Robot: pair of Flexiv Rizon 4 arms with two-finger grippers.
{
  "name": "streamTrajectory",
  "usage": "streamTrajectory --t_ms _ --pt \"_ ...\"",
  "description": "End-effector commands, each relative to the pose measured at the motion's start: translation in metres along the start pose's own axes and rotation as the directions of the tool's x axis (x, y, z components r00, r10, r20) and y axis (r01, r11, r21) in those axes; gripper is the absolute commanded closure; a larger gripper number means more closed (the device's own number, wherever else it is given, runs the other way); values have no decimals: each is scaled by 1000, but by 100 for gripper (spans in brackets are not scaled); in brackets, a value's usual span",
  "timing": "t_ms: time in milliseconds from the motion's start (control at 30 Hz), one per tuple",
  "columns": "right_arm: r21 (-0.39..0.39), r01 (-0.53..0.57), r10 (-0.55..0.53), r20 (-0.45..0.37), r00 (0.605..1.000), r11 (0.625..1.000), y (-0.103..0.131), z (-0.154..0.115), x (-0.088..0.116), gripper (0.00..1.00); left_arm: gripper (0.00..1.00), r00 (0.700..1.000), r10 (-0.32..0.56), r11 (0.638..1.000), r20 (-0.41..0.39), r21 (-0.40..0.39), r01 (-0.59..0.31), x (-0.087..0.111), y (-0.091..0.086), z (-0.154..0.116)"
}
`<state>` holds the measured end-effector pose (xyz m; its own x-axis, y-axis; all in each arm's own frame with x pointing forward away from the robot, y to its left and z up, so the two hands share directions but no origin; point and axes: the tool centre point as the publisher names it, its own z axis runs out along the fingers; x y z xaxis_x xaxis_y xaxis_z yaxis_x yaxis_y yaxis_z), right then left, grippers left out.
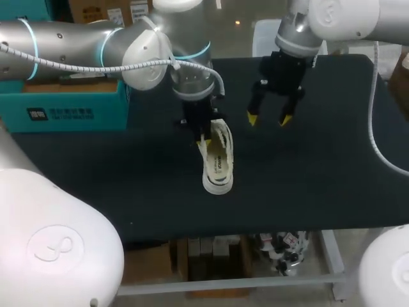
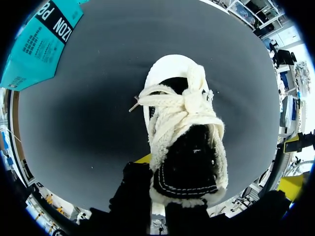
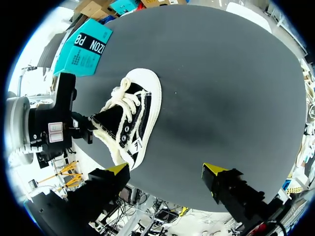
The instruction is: Open the shoe tongue, take the insole out of the shoe, put the insole back into the shoe, and pack the shoe into the shoebox
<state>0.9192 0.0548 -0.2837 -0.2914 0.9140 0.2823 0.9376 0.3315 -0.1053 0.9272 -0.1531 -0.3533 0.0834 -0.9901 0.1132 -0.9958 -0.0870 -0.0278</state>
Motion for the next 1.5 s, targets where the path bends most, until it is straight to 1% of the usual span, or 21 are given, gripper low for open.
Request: streamTrajectory --t_ms 33,100,167,267,433,633,733,767,900,1000,1067,1100,1133,1167,1200,1233,1267,1300,1333,1367,1500 --pt "-4 36 -36 13 999 999 -5 -4 0 0 100 1000 6 999 -8 32 -6 -7 -2 -13" --pt "-2 70 -70 30 997 998 -6 -6 1 0 100 1000 2 999 -8 53 -1 -9 -6 -19" --pt "7 131 -131 60 990 991 -9 -8 3 0 100 1000 8 998 -17 68 -6 -11 -14 -28" --pt "9 173 -173 79 982 985 -9 -12 4 0 100 1000 6 996 -27 85 -3 -14 -23 -39" --pt "-15 248 -244 116 963 969 -9 -21 12 0 100 998 35 992 -61 126 -27 -23 -40 -67" --pt "-47 278 -269 142 953 960 -9 -23 16 0 100 996 72 984 -59 169 -61 -25 -56 -96" --pt "-24 322 -316 137 939 946 -9 -22 19 0 100 994 91 978 -55 192 -79 -25 -65 -111" --pt "-27 327 -322 119 939 945 -8 -21 19 0 100 994 97 977 -56 197 -84 -25 -67 -115" --pt "-27 327 -322 119 939 945 -8 -21 19 0 100 988 147 965 -43 224 -134 -31 -73 -131" --pt "-27 327 -322 119 939 945 -8 -21 19 0 100 962 274 934 -6 240 -265 -44 -75 -142" --pt "-27 327 -322 119 939 945 -8 -21 19 0 100 943 332 914 9 246 -324 -54 -76 -146" --pt "-27 327 -322 119 939 945 -8 -21 19 0 100 929 370 902 2 238 -360 -59 -77 -148" --pt "-27 327 -322 119 939 945 -8 -21 19 0 100 913 409 885 14 237 -400 -63 -77 -149" --pt "-27 327 -322 119 939 945 -8 -21 19 0 100 880 474 854 36 226 -469 -73 -78 -150" --pt "-27 327 -322 119 939 945 -8 -21 19 0 100 862 504 835 45 227 -500 -78 -79 -153" --pt "-27 327 -322 119 939 945 -8 -21 19 0 100 837 545 812 50 219 -542 -84 -81 -155" --pt "-27 327 -322 119 939 945 -8 -21 19 0 100 821 569 796 50 215 -566 -92 -84 -160" --pt "-27 327 -322 119 939 945 -8 -21 19 0 100 838 542 813 61 215 -542 -99 -87 -165" --pt "-27 327 -322 119 939 945 -8 -21 19 0 100 890 454 866 46 212 -452 -103 -93 -172" --pt "-27 327 -322 119 939 945 -8 -21 19 0 100 950 313 927 7 212 -308 -107 -99 -178" --pt "-27 327 -322 119 939 945 -8 -21 19 0 100 950 313 927 7 212 -308 -107 -99 -178"
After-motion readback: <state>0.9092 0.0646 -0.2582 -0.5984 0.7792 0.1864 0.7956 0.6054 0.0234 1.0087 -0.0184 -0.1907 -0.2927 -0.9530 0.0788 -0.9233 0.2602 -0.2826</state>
